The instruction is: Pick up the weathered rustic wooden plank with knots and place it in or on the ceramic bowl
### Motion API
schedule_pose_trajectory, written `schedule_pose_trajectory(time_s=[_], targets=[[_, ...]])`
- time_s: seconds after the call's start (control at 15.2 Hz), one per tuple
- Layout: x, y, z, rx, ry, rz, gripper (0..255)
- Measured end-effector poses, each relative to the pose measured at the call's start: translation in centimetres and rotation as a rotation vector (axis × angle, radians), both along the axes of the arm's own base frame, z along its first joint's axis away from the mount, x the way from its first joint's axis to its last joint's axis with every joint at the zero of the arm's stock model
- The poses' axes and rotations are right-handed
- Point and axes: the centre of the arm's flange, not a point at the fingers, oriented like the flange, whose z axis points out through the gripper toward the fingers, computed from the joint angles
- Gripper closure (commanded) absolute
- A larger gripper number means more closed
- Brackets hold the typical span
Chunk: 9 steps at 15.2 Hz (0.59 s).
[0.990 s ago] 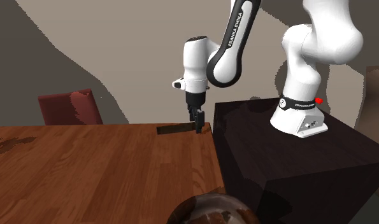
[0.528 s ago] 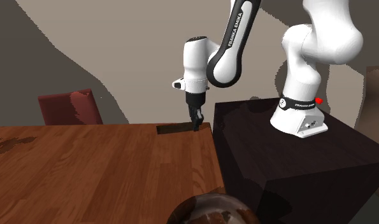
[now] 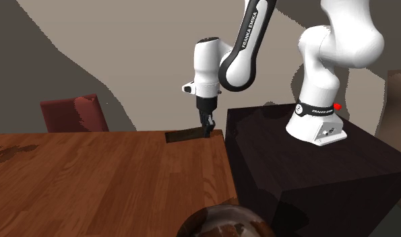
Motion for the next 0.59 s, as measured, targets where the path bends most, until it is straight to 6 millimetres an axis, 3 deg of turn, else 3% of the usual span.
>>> schedule_pose_trajectory(time_s=[0.59], targets=[[-0.1, -0.1, 4.3, 0.001, 0.003, 0.001, 255]])
